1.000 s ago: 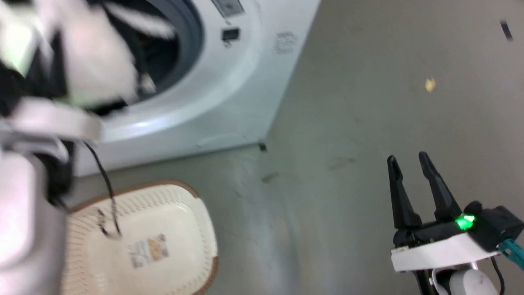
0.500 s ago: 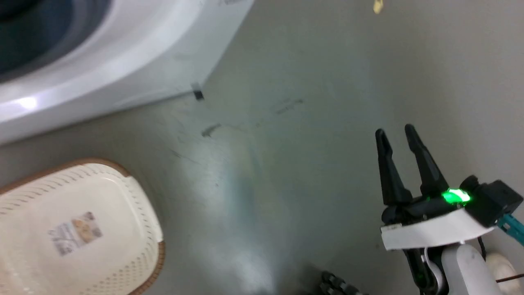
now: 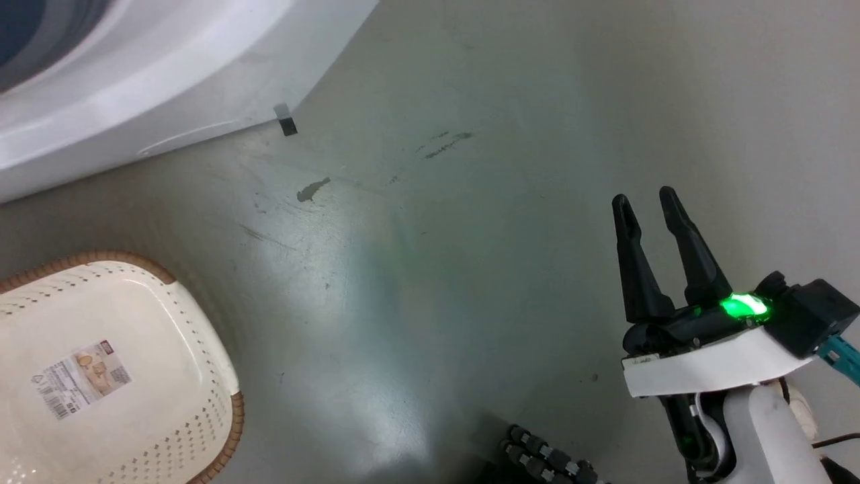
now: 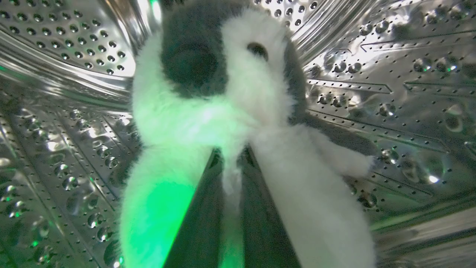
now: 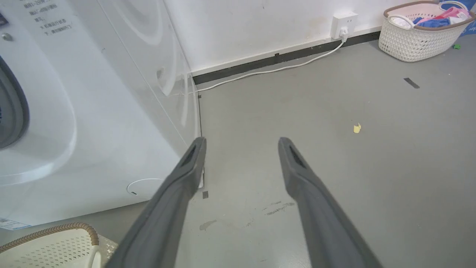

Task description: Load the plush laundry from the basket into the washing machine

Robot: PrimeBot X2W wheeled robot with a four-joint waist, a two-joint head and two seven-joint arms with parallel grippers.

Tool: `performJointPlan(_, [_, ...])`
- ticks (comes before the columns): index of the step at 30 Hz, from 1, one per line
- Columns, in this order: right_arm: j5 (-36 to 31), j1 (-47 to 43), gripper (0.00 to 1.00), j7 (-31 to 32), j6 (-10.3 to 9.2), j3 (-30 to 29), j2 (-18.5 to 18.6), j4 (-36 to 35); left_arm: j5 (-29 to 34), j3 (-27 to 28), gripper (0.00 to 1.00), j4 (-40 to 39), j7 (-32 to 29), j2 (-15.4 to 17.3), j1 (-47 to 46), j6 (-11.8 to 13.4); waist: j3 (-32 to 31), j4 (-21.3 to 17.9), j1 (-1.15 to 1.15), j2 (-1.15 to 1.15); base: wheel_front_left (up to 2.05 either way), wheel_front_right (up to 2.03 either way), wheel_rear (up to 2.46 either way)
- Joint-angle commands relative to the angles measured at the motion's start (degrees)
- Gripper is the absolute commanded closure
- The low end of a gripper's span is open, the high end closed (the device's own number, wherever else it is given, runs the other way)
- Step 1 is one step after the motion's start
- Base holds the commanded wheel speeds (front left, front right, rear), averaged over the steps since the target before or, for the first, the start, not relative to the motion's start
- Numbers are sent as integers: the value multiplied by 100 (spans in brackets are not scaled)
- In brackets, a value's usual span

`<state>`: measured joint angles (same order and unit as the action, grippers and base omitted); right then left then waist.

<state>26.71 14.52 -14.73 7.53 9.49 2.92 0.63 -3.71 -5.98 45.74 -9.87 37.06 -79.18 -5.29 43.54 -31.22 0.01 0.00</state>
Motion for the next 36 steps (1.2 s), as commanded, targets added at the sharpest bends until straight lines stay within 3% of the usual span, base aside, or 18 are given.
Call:
performJointPlan(1, [-61,123,0,-27,-4,-45,-4,7,-48,-26,0,149,130,-51,-15,-16,-85,57,-1,0,0,0,0])
performJointPlan(9, [-531,55,0,-27,-4,-378,-4,-36,-399,39,0,702,1192,-447,508,-51,-857,466,-1,0,0,0,0])
performJointPlan(14, [-899,-161,0,-27,-4,-584,-4,-59,-689,29,0,943,2003,-827,1309,-131,-1645,875,-1,0,0,0,0])
performJointPlan(19, [-1177,-467,0,-27,-4,-694,-4,-61,-1000,120,0,808,2425,-1199,2279,-164,-2432,1326,-1,0,0,0,0])
performJointPlan(22, [-1325,-699,0,-27,-4,-735,-4,-23,-1230,241,0,365,2479,-1551,3032,-176,-2869,1610,-1,0,0,0,0])
performJointPlan(28, [-1604,-1108,0,-27,-4,-875,-4,-27,-1407,752,0,-1520,2485,-2297,4826,65,-3554,2155,-1,0,0,0,0])
performJointPlan(36, [-1924,-1545,0,-27,-4,-879,30,11,-1143,832,0,-3208,2486,-3087,6913,280,-4046,2604,-1,0,0,0,0])
